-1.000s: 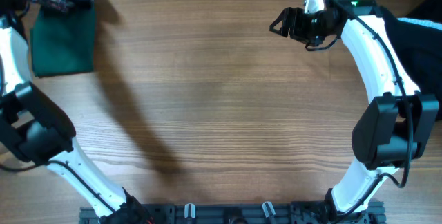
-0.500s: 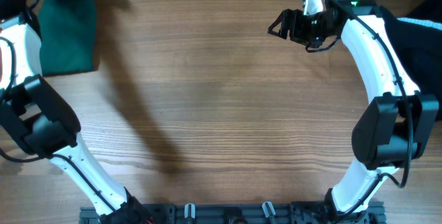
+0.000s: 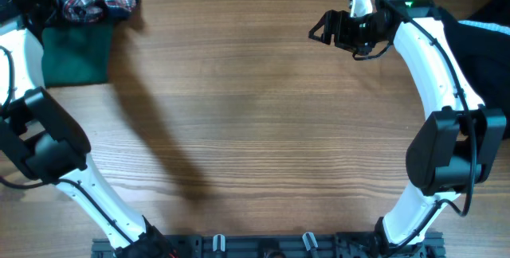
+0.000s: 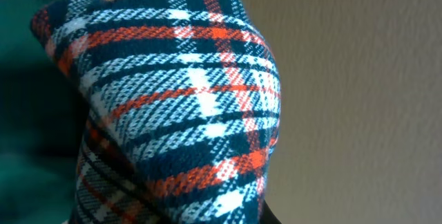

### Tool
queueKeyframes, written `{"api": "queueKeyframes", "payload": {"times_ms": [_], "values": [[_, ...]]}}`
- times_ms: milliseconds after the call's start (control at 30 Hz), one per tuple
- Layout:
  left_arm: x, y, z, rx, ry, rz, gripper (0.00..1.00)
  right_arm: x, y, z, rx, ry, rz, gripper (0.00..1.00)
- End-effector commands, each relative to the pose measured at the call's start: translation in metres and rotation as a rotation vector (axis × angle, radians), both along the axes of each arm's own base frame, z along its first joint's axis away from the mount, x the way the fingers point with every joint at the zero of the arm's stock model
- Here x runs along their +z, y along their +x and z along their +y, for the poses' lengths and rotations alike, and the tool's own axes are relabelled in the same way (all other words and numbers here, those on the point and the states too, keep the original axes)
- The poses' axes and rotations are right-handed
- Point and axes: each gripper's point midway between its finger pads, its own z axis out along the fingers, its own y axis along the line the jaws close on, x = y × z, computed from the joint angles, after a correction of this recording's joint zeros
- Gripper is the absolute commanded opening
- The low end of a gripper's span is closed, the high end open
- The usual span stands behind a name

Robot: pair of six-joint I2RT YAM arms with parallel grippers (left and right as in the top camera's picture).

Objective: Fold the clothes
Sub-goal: 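Lower the plaid bundle onto the green garment with the left gripper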

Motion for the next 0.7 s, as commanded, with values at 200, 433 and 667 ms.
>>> {"api": "queueKeyframes", "payload": {"times_ms": [200,433,667], "values": [[0.039,-0.022,-0.005,-0.258,-0.13,-0.145,0.13,0.007,0.006,0.005,0.022,0.016,-0.041,0.84],[0.031,-0.054,-0.007,-0.427,-0.128,-0.14,0.21,0.009,0.009,0.005,0.021,0.018,-0.059,0.85],[-0.005,-0.074,0.014,-0.337,-0.078,0.026,0.29,0.012,0.011,0.007,0.016,0.037,-0.06,0.87]]}}
